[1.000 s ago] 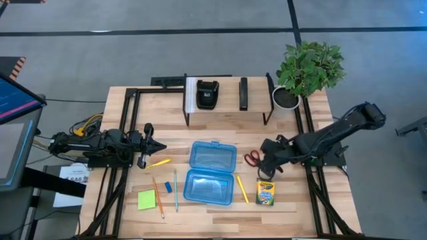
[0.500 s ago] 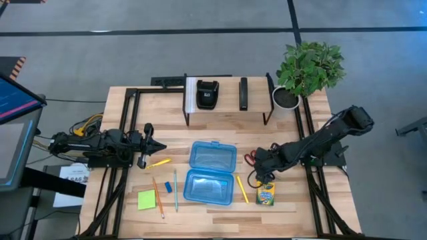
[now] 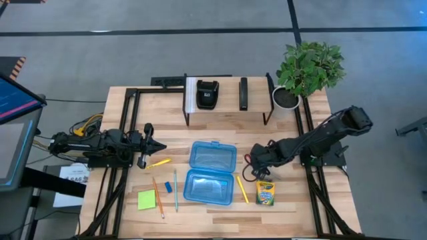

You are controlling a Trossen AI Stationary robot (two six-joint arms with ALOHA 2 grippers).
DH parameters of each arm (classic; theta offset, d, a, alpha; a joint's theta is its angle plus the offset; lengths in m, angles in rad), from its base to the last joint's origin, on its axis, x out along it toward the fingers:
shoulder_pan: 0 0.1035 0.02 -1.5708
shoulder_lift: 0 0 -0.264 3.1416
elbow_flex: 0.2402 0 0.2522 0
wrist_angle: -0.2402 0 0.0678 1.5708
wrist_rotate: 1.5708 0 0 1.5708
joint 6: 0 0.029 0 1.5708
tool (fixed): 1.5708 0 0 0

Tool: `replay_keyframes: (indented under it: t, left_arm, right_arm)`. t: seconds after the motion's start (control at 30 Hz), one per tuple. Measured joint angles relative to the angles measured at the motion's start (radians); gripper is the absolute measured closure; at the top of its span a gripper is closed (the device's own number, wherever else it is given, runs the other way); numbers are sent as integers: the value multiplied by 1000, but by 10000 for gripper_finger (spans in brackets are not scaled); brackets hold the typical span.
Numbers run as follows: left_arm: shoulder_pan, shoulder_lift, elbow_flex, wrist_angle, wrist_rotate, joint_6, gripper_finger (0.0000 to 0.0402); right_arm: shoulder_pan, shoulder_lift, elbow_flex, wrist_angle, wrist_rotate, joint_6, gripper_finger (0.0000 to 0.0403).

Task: Pack school essentials
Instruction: Put the black scissors into the supply box

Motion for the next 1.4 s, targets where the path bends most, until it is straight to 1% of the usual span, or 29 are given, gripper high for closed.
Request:
replay_keyframes:
  t: [0.1, 0.2, 0.47, 0.57, 0.63, 0.73, 0.83, 0.93, 1.13, 1.4]
  left_arm:
    - [0, 0, 0, 0, 0, 0, 401]
    - [0, 0, 0, 0, 0, 0, 401]
    - [0, 0, 0, 0, 0, 0, 401]
    - [0, 0, 0, 0, 0, 0, 401]
    - [0, 0, 0, 0, 0, 0, 401]
    - [0, 0, 0, 0, 0, 0, 401]
    - [0, 0, 0, 0, 0, 0, 401]
    - [0, 0, 0, 0, 0, 0, 402]
    - [0, 0, 0, 0, 0, 0, 401]
    - [0, 0, 0, 0, 0, 0, 401]
  right_arm:
    - [-10, 22, 1, 11, -18, -15, 145]
    - [-16, 46, 0, 17, -39, -19, 134]
    - [-16, 111, 0, 17, -44, -18, 64]
    - [-16, 129, 4, 23, -44, -16, 45]
    - [-15, 142, 5, 23, -43, -20, 39]
    - [-15, 160, 6, 17, -43, -39, 41]
    - [-18, 163, 5, 7, -39, -66, 58]
    - [-29, 160, 5, -6, -38, -71, 90]
    - [-38, 155, 3, -11, -51, -102, 163]
    - [-56, 155, 3, -23, -63, -135, 273]
